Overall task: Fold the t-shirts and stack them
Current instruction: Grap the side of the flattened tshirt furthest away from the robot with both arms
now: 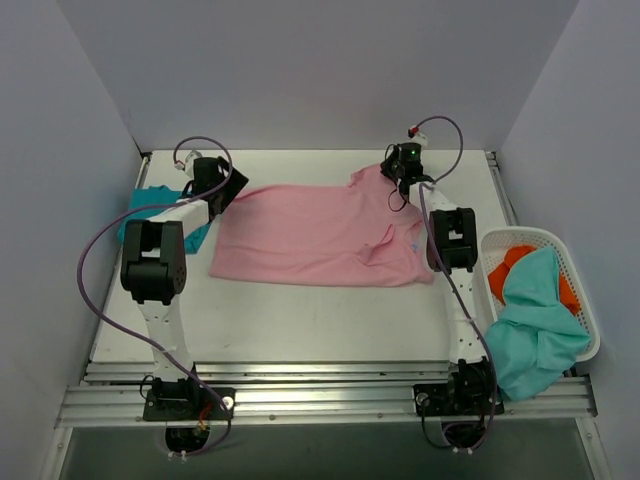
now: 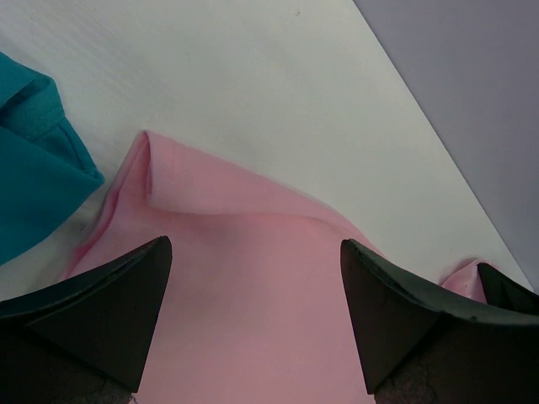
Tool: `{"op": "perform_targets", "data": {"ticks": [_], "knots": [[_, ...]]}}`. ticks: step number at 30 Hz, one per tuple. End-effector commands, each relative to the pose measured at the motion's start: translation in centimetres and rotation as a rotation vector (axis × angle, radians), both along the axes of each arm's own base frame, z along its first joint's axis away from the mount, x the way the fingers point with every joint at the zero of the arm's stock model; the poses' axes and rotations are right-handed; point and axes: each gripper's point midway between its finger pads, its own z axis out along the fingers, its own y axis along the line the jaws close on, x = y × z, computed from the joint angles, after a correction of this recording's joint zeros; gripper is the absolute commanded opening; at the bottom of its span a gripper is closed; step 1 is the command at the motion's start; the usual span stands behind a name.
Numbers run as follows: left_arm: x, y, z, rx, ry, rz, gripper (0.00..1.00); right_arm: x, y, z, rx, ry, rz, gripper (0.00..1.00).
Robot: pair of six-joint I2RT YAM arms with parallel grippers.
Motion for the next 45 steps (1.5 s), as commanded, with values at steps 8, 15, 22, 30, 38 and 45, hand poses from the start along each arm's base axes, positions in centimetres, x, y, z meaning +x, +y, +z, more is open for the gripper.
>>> {"op": "perform_targets", "data": {"ticks": [8, 15, 22, 30, 38, 45], "knots": [[0.8, -0.2, 0.0, -0.033, 0.003, 0.091, 0.90, -1.6, -1.5, -1.5, -0.017, 0.089, -0.025, 0.00], [1.5, 0.2, -1.8, -0.022, 0.019, 0.131, 0.90, -1.7, -1.8, -1.7, -0.018, 0.092, -0.029, 0.00], [2.1, 0.9, -3.4, 0.013, 0.036, 0.156, 0.90, -1.7, -1.7, -2.0, -0.018, 0.093, -0.029, 0.00], [2.7, 0.9, -1.9, 0.003, 0.001, 0.164, 0.90, -1.5, -1.6, -2.2, -0.015, 0.092, -0.027, 0.00], [4.3, 0.8, -1.4, -0.007, -0.020, 0.165, 0.89, -1.4, -1.6, -2.3, -0.015, 0.091, -0.027, 0.00], [5.5, 0.7, -1.6, -0.001, -0.020, 0.161, 0.89, -1.2, -1.7, -2.1, -0.015, 0.086, -0.027, 0.00]]}}
